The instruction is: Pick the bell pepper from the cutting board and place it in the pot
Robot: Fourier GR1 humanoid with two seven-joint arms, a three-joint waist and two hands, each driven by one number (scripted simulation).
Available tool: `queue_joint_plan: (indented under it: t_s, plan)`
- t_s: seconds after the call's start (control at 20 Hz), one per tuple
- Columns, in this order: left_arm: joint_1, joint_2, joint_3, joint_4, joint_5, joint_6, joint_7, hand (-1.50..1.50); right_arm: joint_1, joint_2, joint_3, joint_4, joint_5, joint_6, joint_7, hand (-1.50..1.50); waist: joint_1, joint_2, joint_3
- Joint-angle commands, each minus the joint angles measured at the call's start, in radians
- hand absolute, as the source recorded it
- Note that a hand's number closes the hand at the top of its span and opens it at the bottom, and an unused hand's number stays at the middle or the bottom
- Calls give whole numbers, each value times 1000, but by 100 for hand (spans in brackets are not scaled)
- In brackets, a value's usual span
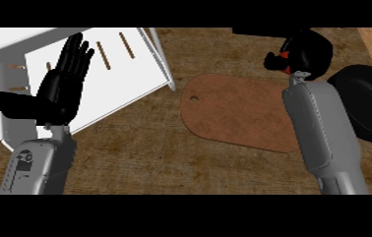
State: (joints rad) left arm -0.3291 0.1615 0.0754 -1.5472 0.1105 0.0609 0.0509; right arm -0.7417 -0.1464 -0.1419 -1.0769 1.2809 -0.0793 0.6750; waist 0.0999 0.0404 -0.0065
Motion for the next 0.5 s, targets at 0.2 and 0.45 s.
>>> queue_joint_plan:
  t_s: [0.2, 0.45]
  plan:
    - [-34, -20, -29, 12, -16, 6, 2, 0, -269, -98, -55, 143, 324, -118, 485, 150, 28, 3, 1]
    - [-24, -15, -12, 28, 3, -7, 3, 0, -361, -139, -61, 252, 495, -136, 626, 150, 5, -5, 3]
